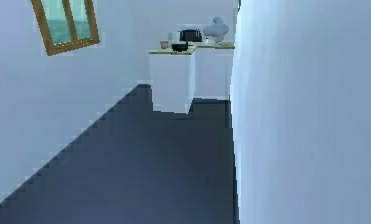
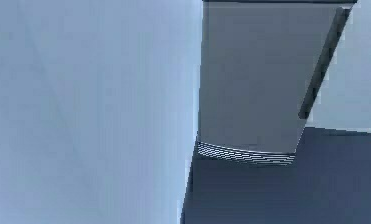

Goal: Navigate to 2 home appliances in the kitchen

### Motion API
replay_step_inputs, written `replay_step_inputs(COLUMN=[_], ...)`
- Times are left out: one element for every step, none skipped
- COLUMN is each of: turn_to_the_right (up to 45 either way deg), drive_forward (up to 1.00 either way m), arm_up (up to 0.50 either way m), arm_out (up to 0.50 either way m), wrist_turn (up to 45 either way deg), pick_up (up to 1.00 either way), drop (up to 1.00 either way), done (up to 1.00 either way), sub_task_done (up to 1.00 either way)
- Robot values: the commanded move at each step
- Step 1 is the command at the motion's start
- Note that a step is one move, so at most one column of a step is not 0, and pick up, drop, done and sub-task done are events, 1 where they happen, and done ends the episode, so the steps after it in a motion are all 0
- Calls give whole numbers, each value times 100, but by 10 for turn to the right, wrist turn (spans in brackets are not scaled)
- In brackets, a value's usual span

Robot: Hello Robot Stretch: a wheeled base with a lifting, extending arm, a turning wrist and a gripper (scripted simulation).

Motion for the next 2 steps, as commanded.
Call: replay_step_inputs(turn_to_the_right=[90, 0], drive_forward=[0, 100], arm_up=[0, 0], arm_out=[0, 0], wrist_turn=[0, 0], pick_up=[0, 0], drop=[0, 0], done=[0, 0], sub_task_done=[0, 0])
